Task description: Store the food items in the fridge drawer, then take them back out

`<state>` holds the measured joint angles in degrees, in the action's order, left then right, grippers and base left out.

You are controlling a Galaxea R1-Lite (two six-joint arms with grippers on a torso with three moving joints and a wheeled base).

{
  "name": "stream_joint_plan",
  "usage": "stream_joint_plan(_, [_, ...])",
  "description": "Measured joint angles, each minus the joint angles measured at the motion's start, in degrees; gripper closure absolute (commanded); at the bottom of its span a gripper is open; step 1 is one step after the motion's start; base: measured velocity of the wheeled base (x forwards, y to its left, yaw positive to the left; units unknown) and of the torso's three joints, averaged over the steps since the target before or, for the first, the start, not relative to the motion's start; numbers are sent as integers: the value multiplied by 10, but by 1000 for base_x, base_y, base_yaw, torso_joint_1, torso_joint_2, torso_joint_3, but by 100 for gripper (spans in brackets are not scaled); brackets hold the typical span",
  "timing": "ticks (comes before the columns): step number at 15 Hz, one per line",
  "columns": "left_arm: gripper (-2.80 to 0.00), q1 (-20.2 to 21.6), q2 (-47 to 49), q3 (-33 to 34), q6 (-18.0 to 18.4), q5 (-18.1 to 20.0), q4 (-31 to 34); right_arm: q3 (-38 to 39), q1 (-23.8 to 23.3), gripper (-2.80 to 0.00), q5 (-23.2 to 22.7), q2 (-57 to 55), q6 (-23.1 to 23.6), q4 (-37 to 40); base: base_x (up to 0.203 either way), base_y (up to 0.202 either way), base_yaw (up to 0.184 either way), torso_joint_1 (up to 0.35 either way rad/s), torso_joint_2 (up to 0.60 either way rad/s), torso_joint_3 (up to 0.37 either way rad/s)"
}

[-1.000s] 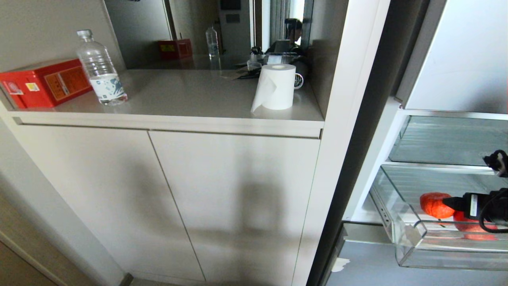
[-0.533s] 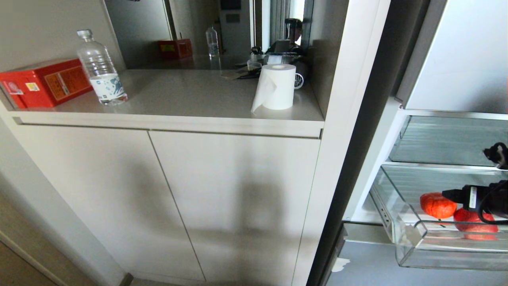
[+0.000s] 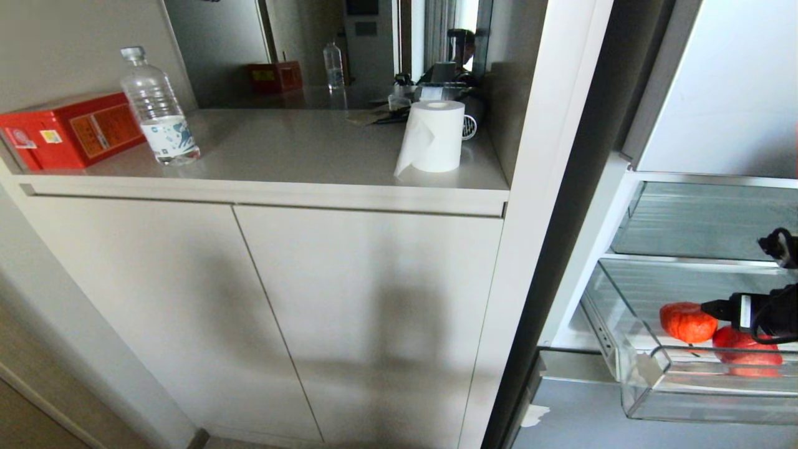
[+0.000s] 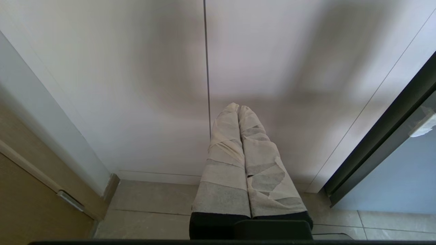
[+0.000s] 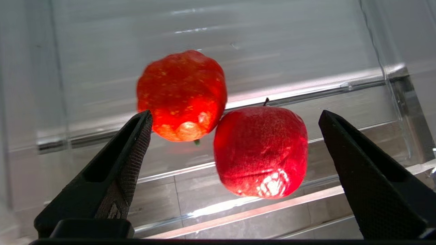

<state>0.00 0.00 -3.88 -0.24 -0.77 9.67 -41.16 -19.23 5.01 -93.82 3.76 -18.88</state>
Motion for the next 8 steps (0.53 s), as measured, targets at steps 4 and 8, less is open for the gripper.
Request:
stream_joint_plan(4, [0,0,0,0,0,0,0,-28,-24,-280,0,-27,3,2,0,0,0,0,0,0])
stream_joint_plan(8, [0,0,0,0,0,0,0,-35,-38,-280,0,-38,12,17,0,0,0,0,0,0])
